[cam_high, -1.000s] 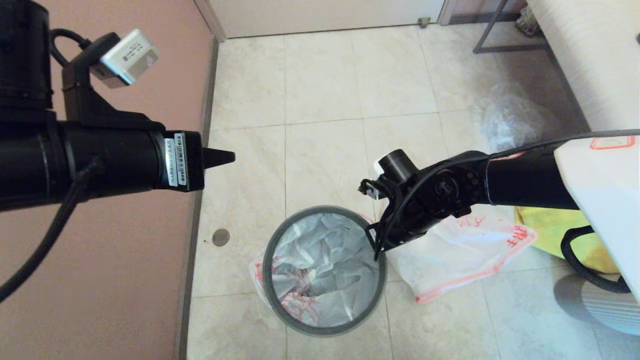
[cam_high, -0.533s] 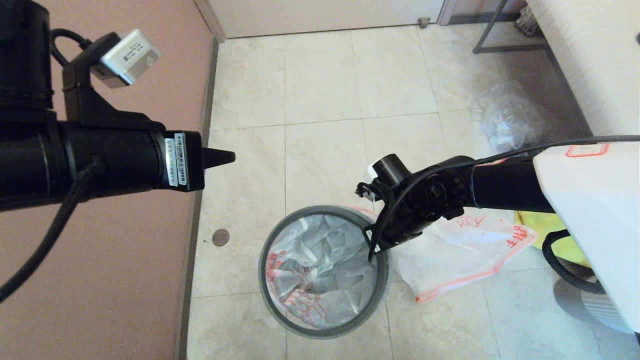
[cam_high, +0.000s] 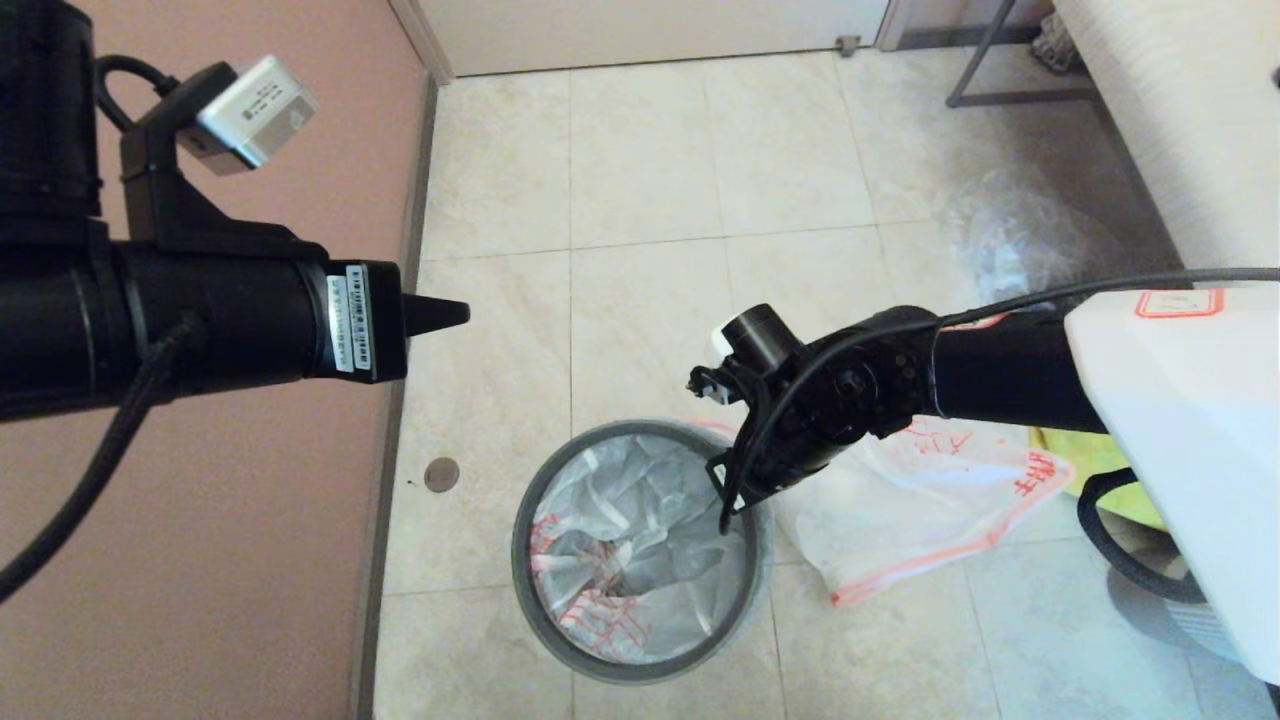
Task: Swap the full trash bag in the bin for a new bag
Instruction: Place the trash can ring on the trash can
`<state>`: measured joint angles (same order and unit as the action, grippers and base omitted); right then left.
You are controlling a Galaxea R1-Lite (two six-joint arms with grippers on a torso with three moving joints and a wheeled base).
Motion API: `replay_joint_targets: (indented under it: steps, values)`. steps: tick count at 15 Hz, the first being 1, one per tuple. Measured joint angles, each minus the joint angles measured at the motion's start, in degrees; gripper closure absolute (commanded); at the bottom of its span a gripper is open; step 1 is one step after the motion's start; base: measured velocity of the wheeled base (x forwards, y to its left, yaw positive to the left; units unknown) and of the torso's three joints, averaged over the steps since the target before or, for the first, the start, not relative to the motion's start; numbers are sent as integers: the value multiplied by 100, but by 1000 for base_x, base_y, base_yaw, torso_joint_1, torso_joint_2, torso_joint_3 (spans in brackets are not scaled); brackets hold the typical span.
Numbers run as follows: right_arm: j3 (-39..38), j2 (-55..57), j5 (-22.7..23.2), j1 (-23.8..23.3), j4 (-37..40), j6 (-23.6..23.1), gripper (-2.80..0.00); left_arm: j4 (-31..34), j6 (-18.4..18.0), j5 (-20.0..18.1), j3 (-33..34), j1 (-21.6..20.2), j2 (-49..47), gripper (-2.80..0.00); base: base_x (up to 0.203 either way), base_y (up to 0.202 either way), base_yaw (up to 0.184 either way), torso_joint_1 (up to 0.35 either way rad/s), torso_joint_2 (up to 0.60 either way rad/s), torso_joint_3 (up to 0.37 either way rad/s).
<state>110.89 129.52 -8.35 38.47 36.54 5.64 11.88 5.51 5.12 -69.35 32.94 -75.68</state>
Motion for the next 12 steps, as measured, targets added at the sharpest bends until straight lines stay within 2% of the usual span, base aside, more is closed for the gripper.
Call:
replay_joint_targets:
  steps: [12]
  values:
    - [11, -56, -124, -184, 3, -123, 0, -6, -2, 2, 1, -9, 21, 0, 0, 0, 0, 0, 0, 0]
